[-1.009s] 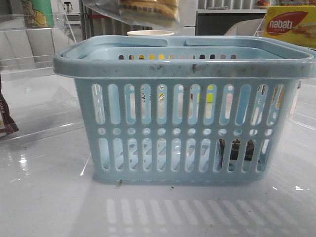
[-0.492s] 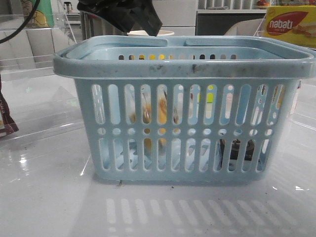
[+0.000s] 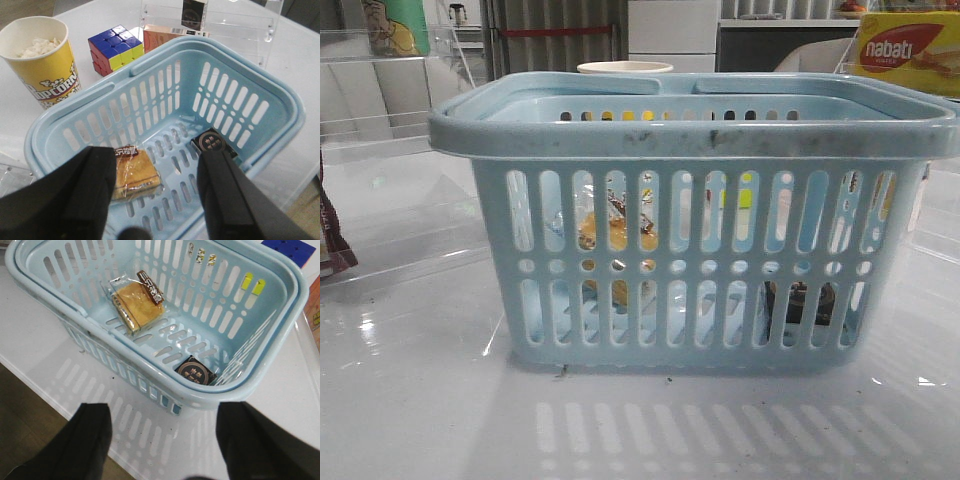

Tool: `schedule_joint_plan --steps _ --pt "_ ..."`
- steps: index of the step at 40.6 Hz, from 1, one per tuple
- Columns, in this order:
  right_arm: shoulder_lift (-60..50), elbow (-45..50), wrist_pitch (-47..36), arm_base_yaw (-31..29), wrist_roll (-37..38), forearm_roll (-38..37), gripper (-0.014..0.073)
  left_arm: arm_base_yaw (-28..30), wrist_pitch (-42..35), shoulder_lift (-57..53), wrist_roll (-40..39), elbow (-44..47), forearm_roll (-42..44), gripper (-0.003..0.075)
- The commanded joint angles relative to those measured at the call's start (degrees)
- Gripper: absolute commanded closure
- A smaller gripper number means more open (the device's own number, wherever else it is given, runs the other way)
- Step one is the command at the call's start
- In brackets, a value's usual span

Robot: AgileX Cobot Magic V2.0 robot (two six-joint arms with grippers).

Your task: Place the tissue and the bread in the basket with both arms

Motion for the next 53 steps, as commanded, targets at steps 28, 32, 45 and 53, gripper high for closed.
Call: schedule_joint_plan --steps 28,32,45,53 --pt "-0.28 -1.05 -0.12 -0.74 1.22 -1.43 0.0044 -0.44 0.66 -32.16 -13.59 27.65 10.86 0.0285" --pt "-0.40 -1.05 2.28 -1.97 2.94 -3.49 0.0044 -0.44 -0.15 -32.88 -14.44 29.28 12.15 0.0285" --pt "-0.40 -0.93 4.23 -2.44 1.37 -3.53 0.0065 -0.44 -0.65 -32.88 -14.44 30.34 12.15 0.0308" --pt "-0.40 -0.93 4.29 -2.44 1.37 -3.53 0.0274 -0.44 -0.65 -32.88 -14.34 30.34 12.15 0.0453"
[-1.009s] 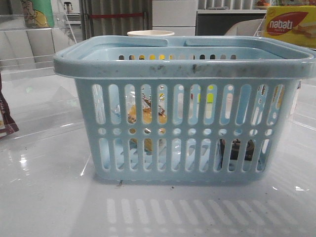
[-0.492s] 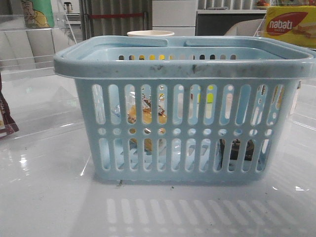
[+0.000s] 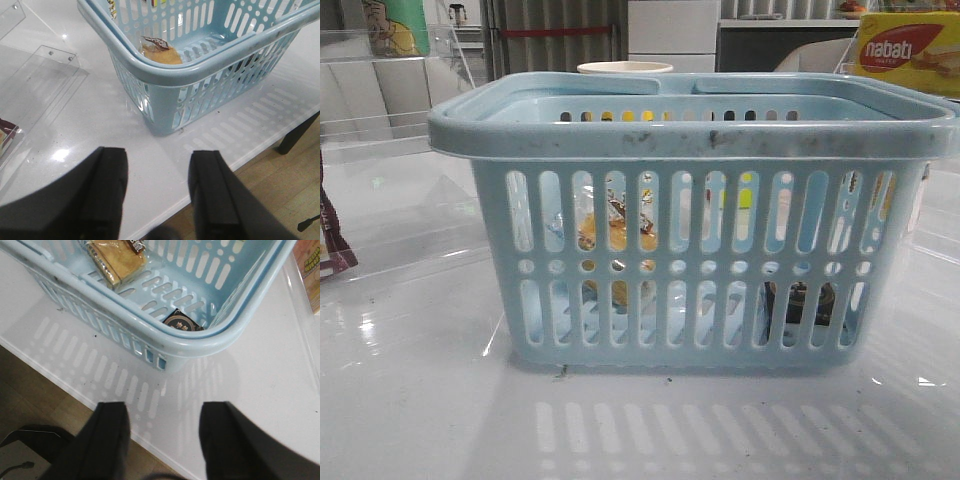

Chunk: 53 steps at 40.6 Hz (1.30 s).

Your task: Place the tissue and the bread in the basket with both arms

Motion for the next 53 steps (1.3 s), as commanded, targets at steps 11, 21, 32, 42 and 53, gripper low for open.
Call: schedule_joint_plan --steps 11,21,32,42,53 --pt "-0.40 -1.41 -2.77 -0.32 -0.66 -0.06 0.0514 -0.44 -4.59 0.02 -0.43 -1.50 0.23 0.0628" --pt "-0.40 -1.41 -2.45 -0.32 -0.66 0.13 0.0540 -0.44 -4.59 0.02 -0.43 -1.50 0.12 0.0628" --pt "-0.40 -1.41 -1.62 -0.32 -0.66 0.13 0.0540 -0.44 -4.59 0.02 -0.43 -1.50 0.12 0.0628" --pt "-0.40 -1.41 -1.62 -0.32 -0.66 0.13 0.0540 -0.44 -4.59 -0.09 -0.43 -1.50 0.12 0.0628" --pt "-0.40 -1.41 -1.54 -0.32 -0.66 0.13 0.0540 10.03 -8.73 -7.92 0.44 1.20 1.38 0.0627"
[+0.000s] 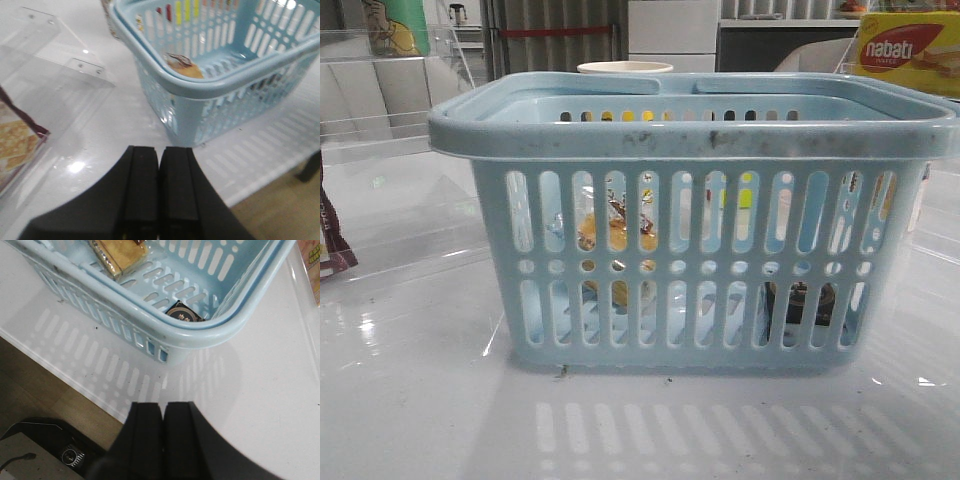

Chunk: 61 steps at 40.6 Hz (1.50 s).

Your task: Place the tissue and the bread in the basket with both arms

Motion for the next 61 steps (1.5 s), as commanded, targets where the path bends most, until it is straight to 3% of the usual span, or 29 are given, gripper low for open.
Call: schedule_joint_plan --steps 1,8,18,35,61 --pt "-0.40 -1.41 -3.00 -0.32 -0.52 0.13 0.0540 5.95 -9.38 -4.11 0.08 1.39 0.44 0.0627" --pt "-0.40 -1.41 -3.00 -0.32 -0.52 0.13 0.0540 15.89 -21.75 -14.40 0.08 12.60 -0.69 0.0627" --pt "-0.40 -1.41 -3.00 -0.32 -0.52 0.13 0.0540 25.54 -28.22 -27.39 3.77 27.92 -8.77 0.0627" --pt "-0.34 -1.41 -2.80 -0.32 -0.52 0.13 0.0540 25.90 -42.93 -30.52 4.26 39.71 -8.56 0.0627" --pt "-0.34 -1.41 -2.80 -0.32 -0.52 0.13 0.0540 25.90 -43.86 -30.52 4.26 39.61 -8.56 0.0627"
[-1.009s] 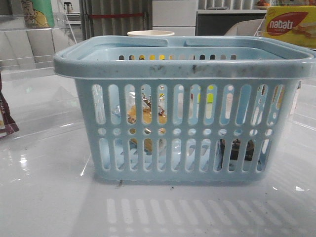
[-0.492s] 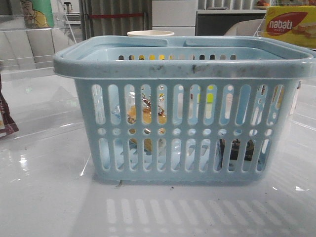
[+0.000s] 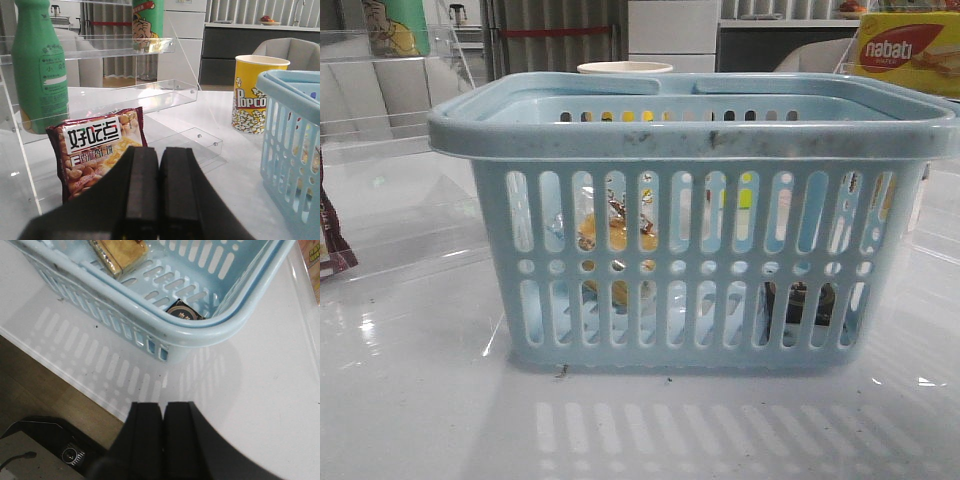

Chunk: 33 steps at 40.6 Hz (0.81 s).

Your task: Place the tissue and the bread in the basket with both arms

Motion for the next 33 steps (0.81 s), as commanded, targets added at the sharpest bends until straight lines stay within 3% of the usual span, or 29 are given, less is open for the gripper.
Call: schedule_joint_plan --steps 1,23,26,33 --pt "-0.34 -1.41 -3.06 -0.32 -0.52 0.13 0.0540 0.06 -5.32 -1.06 0.02 0.28 -0.55 0.0627" --pt "-2.90 0.31 -4.05 -1.11 -0.52 0.23 0.0540 0.06 -5.32 -1.06 0.02 0.28 -0.55 0.0627" --pt "-6.00 2.69 -7.69 -3.97 -0.52 0.23 0.0540 -0.07 -5.32 -0.96 0.02 0.28 -0.55 0.0627" --pt "-16.99 13.98 -25.37 -13.04 -0.52 0.59 0.0540 -0.07 -5.32 -0.96 0.02 0.28 -0.55 0.0627"
